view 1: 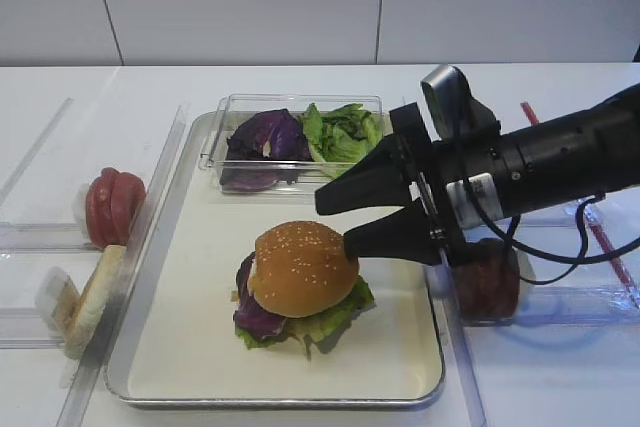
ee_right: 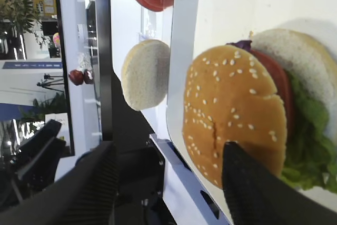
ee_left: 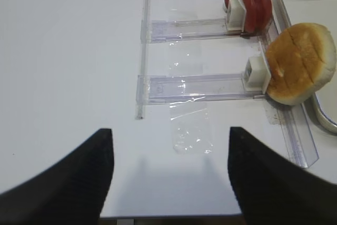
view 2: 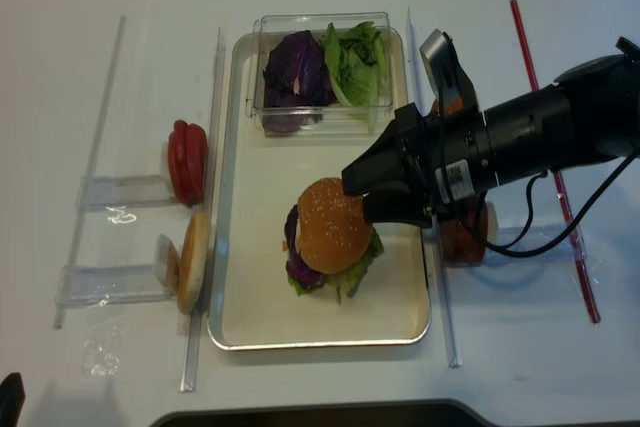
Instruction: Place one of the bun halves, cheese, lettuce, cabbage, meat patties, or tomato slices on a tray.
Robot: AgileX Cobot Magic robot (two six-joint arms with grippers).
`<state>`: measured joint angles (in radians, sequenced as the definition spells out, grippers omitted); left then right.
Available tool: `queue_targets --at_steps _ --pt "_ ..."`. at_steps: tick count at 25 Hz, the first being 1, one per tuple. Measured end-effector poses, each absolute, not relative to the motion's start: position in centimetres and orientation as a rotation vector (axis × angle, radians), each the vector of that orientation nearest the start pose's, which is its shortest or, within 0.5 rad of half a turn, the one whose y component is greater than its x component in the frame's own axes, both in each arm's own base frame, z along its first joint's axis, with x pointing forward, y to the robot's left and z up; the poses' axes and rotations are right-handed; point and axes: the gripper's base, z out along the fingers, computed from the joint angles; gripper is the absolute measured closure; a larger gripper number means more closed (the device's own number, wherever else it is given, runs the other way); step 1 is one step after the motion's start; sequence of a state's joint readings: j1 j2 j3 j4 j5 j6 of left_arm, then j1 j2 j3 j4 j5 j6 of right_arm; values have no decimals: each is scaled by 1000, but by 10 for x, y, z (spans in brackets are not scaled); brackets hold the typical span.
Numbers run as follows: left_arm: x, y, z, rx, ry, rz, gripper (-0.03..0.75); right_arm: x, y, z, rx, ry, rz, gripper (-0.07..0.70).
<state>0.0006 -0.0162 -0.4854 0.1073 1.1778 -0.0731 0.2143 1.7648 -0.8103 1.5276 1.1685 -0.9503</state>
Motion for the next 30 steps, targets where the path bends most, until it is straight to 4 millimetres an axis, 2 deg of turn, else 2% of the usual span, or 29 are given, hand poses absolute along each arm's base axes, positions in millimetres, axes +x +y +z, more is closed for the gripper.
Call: queue_targets --at_steps 12,22,30 --pt "-11 9 264 -92 2154 89 246 270 144 193 -71 2436 1788 156" --pt "-11 9 264 -92 2154 89 246 265 143 223 -117 2333 1785 157" --pt "-11 9 264 -92 2154 89 246 280 146 251 -284 2405 1677 157"
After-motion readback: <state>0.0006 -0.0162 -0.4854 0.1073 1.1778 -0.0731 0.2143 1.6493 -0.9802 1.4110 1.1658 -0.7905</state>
